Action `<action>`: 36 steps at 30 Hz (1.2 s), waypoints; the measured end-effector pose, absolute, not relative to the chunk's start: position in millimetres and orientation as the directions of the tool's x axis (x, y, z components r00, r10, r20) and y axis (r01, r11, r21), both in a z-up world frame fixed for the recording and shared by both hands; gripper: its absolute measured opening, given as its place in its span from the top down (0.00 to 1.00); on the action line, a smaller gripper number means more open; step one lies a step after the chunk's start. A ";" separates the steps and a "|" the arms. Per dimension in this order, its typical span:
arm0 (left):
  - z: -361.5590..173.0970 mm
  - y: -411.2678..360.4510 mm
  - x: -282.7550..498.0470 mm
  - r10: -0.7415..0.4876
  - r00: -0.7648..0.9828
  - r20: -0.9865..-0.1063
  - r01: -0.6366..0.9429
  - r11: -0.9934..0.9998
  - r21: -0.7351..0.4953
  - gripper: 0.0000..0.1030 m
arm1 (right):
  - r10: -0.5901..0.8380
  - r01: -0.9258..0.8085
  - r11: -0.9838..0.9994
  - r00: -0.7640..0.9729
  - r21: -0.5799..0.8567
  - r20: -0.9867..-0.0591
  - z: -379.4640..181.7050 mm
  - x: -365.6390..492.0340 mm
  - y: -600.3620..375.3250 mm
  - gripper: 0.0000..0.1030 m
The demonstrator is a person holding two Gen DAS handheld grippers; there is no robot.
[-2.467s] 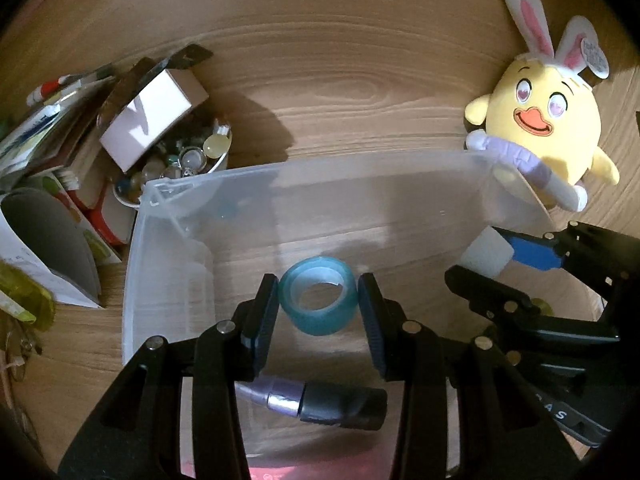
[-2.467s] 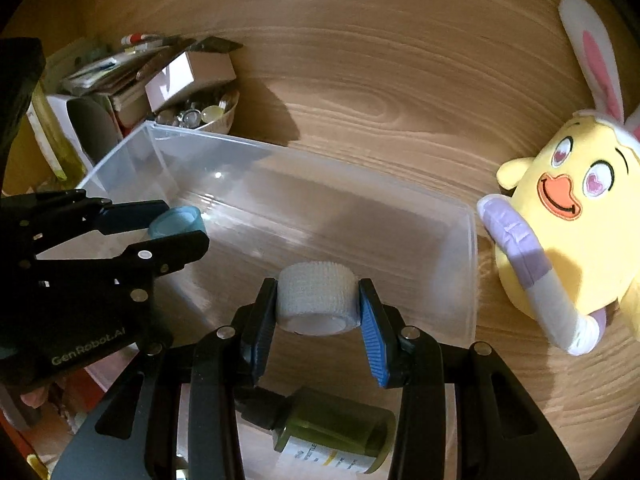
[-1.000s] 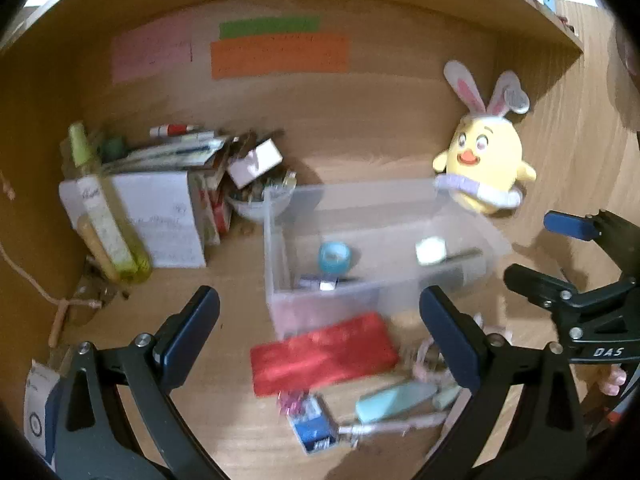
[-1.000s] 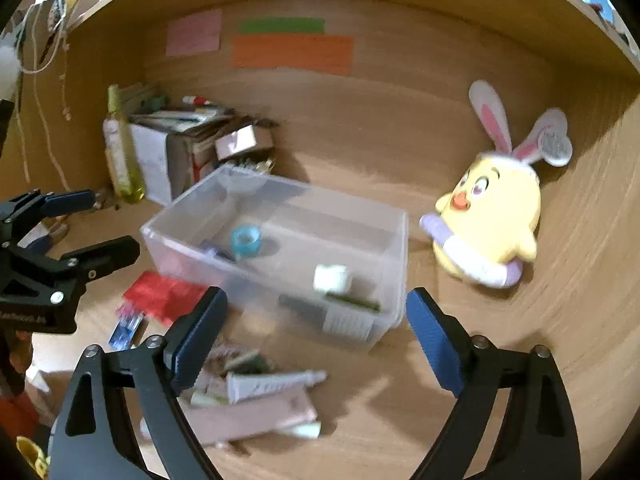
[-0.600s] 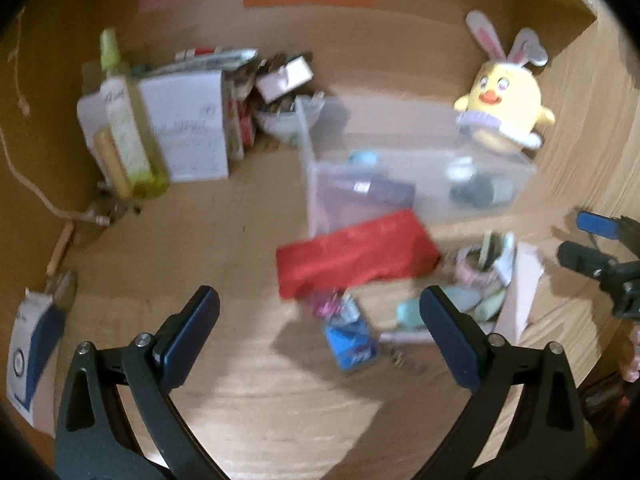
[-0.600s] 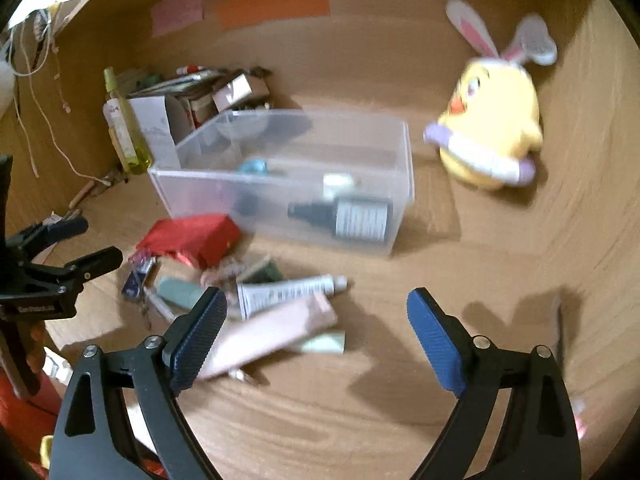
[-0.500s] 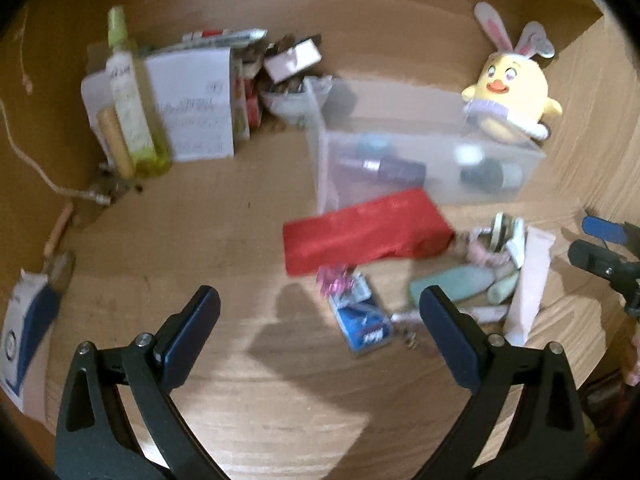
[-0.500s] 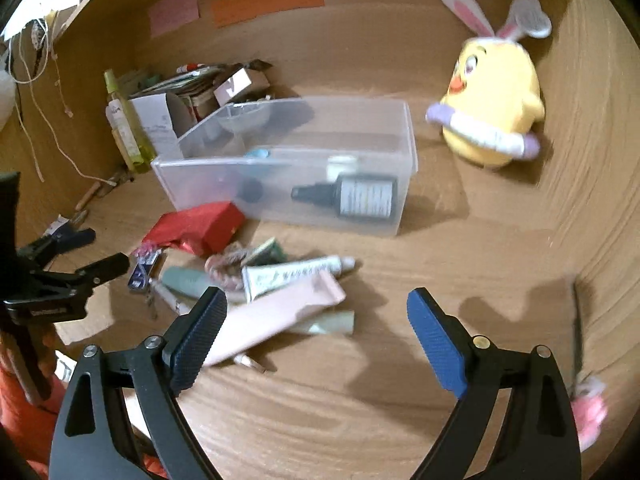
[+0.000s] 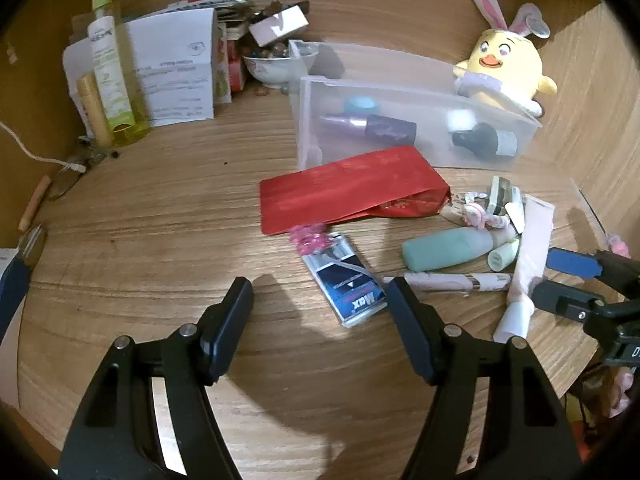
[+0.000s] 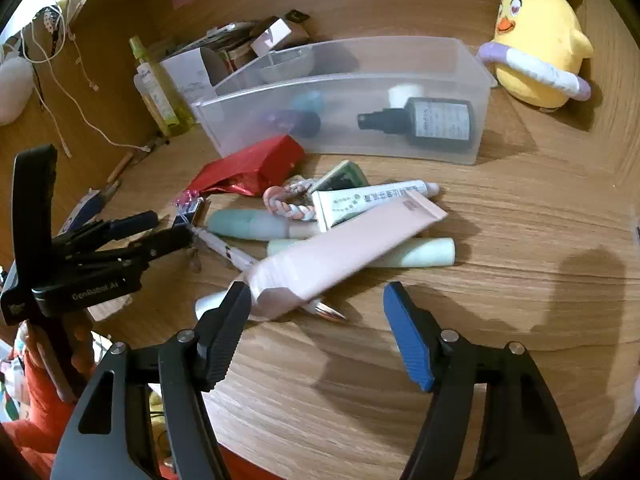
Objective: Organize objects
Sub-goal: 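Grasp the blue barcode card with left tool while right tool grasps the pink tube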
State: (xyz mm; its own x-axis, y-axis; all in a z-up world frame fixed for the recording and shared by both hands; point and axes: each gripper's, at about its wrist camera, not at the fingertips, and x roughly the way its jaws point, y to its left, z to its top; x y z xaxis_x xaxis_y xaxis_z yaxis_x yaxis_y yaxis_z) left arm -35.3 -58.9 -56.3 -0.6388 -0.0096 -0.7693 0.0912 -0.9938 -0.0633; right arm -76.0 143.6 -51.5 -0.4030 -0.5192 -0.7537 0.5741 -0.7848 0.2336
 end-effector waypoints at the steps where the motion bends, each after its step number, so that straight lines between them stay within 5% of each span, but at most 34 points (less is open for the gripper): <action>1: -56.5 -57.7 -37.2 -0.008 -0.637 -0.771 0.086 -0.994 -0.061 0.32 | -0.527 0.577 -0.780 -0.394 0.243 -0.753 -51.7 -76.8 141.7 0.38; 6: -56.8 -53.9 -44.8 -0.002 -0.639 -0.769 0.070 -0.996 -0.056 0.33 | -0.535 0.573 -0.777 -0.388 0.258 -0.750 -52.6 -80.7 134.1 0.53; 16: -52.1 -67.7 -39.8 0.051 -0.650 -0.758 0.079 -0.988 -0.134 0.64 | -0.544 0.523 -0.802 -0.443 0.287 -0.712 -42.3 -96.2 153.3 0.80; 21: -51.6 -80.1 -24.6 0.085 -0.646 -0.758 0.085 -0.979 -0.183 0.71 | -0.498 0.500 -0.834 -0.501 0.234 -0.708 -34.8 -102.3 165.4 0.90; 29: -46.4 -76.8 -8.8 0.095 -0.640 -0.763 0.061 -0.983 -0.174 0.65 | -0.455 0.455 -0.863 -0.515 0.219 -0.726 -30.9 -116.6 188.8 0.90; 31: -44.0 -75.7 -10.6 0.083 -0.648 -0.757 0.061 -0.985 -0.161 0.36 | -0.465 0.461 -0.857 -0.501 0.230 -0.730 -29.2 -113.3 192.0 0.87; 33: -42.1 -74.5 -13.1 0.074 -0.661 -0.747 0.057 -0.987 -0.148 0.26 | -0.468 0.470 -0.852 -0.493 0.228 -0.733 -28.0 -106.8 191.9 0.77; 36: -45.9 -70.6 -22.5 0.078 -0.644 -0.761 0.034 -0.991 -0.130 0.26 | -0.470 0.489 -0.845 -0.492 0.214 -0.733 -28.5 -94.0 186.7 0.50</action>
State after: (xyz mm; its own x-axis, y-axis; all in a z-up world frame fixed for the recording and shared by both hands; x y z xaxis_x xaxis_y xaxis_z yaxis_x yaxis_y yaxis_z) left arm -22.5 -70.6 -45.9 -0.6438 0.0784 -0.7612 0.0336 -0.9909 -0.1304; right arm -94.0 186.7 -28.5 -0.4919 -0.4702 -0.7328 0.4895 -0.8454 0.2139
